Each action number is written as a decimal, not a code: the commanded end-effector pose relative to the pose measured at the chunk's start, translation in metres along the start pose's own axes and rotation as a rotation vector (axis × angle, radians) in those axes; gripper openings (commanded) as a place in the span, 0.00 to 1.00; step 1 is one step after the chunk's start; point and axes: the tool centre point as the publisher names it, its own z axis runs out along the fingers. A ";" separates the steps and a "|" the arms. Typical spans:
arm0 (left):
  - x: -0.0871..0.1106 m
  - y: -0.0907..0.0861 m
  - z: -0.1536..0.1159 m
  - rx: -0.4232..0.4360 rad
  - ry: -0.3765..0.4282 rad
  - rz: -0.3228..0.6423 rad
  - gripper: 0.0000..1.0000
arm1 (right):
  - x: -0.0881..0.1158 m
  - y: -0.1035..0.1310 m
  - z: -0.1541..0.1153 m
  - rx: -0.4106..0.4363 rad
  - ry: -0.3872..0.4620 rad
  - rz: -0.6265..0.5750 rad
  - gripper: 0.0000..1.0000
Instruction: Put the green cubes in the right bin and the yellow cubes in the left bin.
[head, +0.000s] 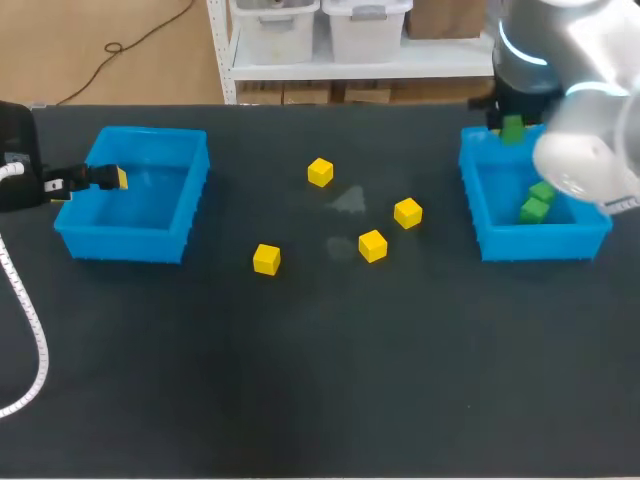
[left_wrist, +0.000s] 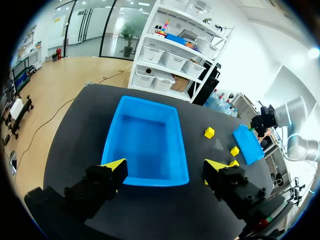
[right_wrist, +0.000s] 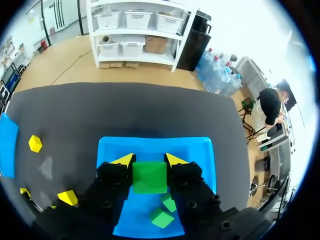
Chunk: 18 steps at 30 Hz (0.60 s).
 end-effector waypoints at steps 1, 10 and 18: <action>-0.001 -0.003 0.001 -0.013 0.003 -0.001 1.00 | 0.002 0.001 0.002 -0.006 -0.073 0.005 0.27; -0.001 -0.003 0.001 -0.013 0.003 -0.001 1.00 | 0.003 0.006 0.002 -0.075 -0.083 0.012 1.00; -0.001 -0.003 0.001 -0.013 0.003 -0.001 1.00 | 0.003 0.006 0.002 -0.075 -0.083 0.012 1.00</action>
